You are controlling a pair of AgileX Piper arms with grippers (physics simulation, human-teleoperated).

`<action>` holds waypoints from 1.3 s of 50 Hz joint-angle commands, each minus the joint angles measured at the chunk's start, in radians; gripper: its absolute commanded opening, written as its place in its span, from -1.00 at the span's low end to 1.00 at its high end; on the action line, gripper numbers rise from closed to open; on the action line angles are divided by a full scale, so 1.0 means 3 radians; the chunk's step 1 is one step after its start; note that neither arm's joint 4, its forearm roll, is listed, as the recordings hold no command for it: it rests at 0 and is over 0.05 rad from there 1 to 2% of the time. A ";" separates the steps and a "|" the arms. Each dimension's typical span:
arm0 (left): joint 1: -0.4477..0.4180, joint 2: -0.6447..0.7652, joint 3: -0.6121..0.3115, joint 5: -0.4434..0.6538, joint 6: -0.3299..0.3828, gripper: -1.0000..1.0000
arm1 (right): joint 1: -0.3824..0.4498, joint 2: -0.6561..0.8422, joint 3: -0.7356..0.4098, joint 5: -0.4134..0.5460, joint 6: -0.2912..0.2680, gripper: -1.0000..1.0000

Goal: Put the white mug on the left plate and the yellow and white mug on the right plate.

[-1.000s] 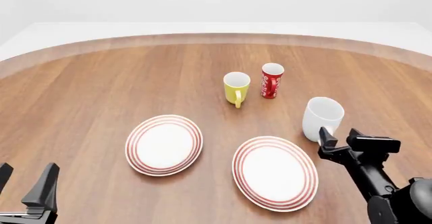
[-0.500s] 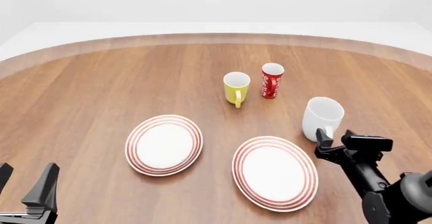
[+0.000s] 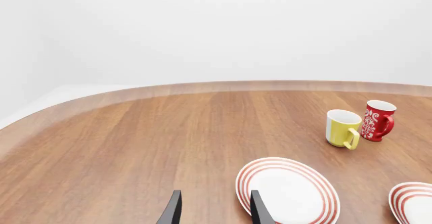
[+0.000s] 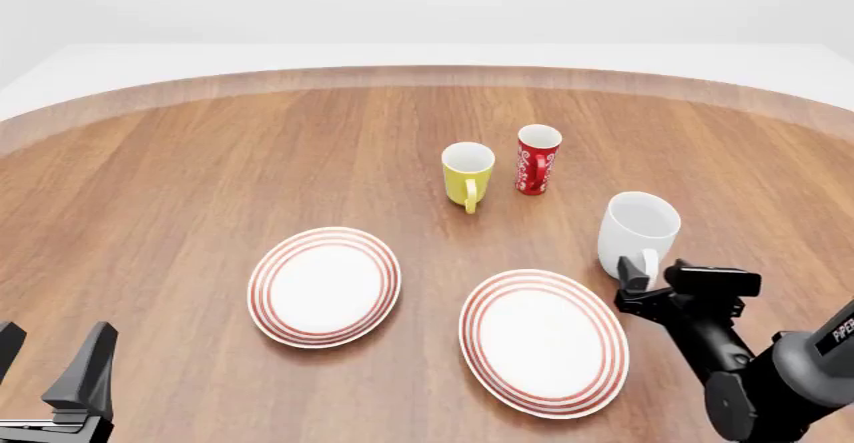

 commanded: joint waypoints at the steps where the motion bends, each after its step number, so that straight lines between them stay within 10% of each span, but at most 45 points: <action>1: 0.0000 0.0000 0.0000 0.0000 0.0000 1.00 | 0.0019 0.0087 -0.0049 0.0000 -0.0001 1.00; 40: 0.0000 0.0000 0.0000 0.0000 0.0000 1.00 | 0.0017 0.0316 -0.0177 0.0000 0.0023 1.00; 41: 0.0000 0.0000 0.0000 0.0000 0.0000 1.00 | 0.0016 0.0319 -0.0180 0.0000 0.0025 -1.00; 65: 0.0000 0.0000 0.0000 0.0000 0.0000 1.00 | 0.0002 0.0203 -0.0116 0.0000 0.0019 -1.00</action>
